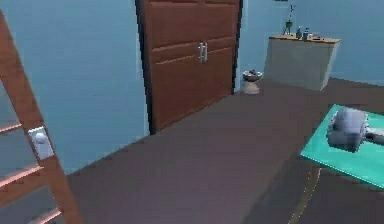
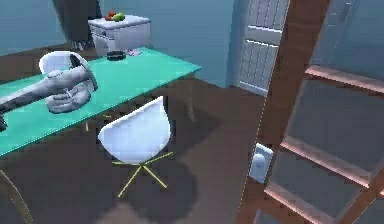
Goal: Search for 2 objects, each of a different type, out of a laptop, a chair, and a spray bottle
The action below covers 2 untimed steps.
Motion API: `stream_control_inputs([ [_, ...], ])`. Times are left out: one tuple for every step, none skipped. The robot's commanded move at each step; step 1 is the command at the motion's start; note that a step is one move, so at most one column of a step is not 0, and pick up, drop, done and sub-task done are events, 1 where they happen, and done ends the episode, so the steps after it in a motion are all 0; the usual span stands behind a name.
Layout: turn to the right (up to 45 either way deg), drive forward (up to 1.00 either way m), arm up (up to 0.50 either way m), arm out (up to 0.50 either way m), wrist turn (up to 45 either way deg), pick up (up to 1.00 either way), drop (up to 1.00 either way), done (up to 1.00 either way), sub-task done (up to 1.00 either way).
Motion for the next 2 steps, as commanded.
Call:
stream_control_inputs([
  [0.0, 1.0, 0.0, 0.0, 0.0, 0.0, 0.0, 0.0, 0.0],
  [-9.0, 0.0, 0.0, 0.0, 0.0, 0.0, 0.0, 0.0, 0.0],
])
